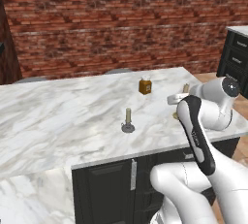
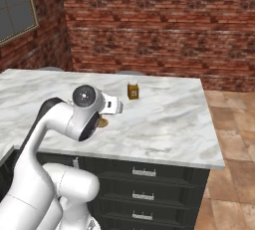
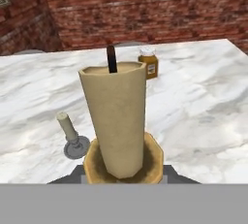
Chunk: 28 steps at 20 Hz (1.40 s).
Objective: Pick the candle and candle from the dining table and place them in the open cabinet. Close the cabinet after placing the objects.
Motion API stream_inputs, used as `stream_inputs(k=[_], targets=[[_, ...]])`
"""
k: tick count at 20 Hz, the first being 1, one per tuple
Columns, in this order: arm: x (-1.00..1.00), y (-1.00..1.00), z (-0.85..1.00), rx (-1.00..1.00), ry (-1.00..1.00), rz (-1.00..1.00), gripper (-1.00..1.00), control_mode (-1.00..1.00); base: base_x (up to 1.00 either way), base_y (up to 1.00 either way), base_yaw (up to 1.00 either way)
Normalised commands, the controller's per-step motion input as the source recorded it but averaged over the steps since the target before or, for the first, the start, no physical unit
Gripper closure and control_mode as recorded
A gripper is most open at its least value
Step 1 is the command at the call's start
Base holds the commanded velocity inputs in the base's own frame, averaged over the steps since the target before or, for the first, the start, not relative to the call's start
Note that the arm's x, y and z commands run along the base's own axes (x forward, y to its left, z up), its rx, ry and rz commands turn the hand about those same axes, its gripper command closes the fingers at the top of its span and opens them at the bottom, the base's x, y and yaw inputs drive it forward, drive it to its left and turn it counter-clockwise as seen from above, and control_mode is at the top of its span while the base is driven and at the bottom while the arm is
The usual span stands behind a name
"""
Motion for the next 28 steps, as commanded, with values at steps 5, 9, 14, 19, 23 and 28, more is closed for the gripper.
stream_inputs(k=[5, 9, 14, 19, 23, 28], targets=[[-0.49, 0.00, 0.26, 0.00, -0.01, 0.00, 1.00, -1.00, 0.00, 0.00, 0.00], [-0.44, 0.00, 0.22, 0.00, -0.05, 0.00, 1.00, -1.00, 0.00, 0.00, 0.00], [-0.35, 0.00, 0.14, 0.00, -0.08, 0.00, 1.00, -1.00, 0.00, 0.00, 0.00], [-0.22, 0.00, 0.21, 0.00, -0.02, 0.00, 1.00, -1.00, 0.00, 0.00, 0.00], [-0.14, 0.00, 0.21, -0.01, 0.00, 0.00, 1.00, -1.00, 0.00, 0.00, 0.00], [-0.17, 0.01, 0.11, -0.02, -0.01, 0.00, 1.00, -1.00, 0.00, 0.00, 0.00]])
